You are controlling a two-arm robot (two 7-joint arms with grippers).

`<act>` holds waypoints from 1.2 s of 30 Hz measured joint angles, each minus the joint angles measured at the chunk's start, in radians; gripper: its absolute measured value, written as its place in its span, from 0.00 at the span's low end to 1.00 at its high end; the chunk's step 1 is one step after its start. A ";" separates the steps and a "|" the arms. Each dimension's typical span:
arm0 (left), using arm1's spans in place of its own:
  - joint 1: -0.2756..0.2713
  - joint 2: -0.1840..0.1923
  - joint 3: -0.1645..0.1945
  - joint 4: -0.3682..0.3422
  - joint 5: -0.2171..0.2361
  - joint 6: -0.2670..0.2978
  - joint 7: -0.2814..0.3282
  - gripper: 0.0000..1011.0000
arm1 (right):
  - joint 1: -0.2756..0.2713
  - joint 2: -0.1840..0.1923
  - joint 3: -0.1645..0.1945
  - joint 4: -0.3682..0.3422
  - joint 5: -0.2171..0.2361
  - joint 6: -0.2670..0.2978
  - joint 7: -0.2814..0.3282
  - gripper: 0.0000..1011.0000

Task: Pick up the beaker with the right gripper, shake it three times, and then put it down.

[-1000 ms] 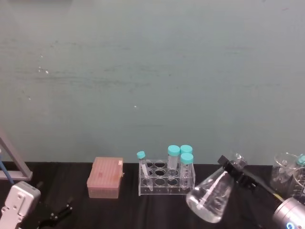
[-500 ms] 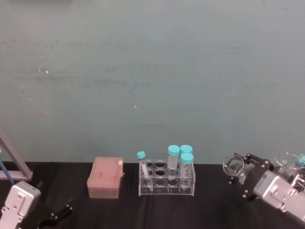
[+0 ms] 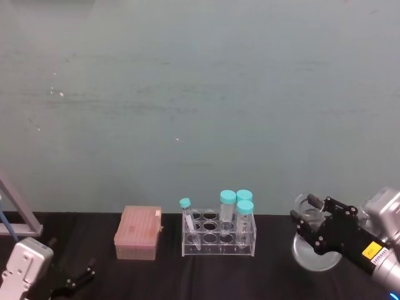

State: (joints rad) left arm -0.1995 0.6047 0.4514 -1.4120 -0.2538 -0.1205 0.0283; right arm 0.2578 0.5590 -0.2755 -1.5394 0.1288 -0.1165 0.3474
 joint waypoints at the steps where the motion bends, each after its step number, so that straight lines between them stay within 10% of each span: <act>1: 0.000 0.000 0.000 0.000 0.000 0.000 0.000 0.99 | -0.008 -0.031 0.029 0.001 0.083 0.035 0.024 0.45; 10: 0.000 0.000 0.000 0.000 0.000 0.000 0.000 0.99 | -0.033 -0.131 0.109 0.003 0.365 0.207 0.067 0.45; 36: 0.000 0.000 0.000 0.000 0.000 0.000 0.000 0.99 | -0.046 -0.116 0.086 -0.014 0.387 0.218 0.044 0.45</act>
State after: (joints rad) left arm -0.1995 0.6047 0.4514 -1.4120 -0.2539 -0.1206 0.0283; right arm 0.2122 0.4428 -0.1899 -1.5538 0.5155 0.1014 0.3916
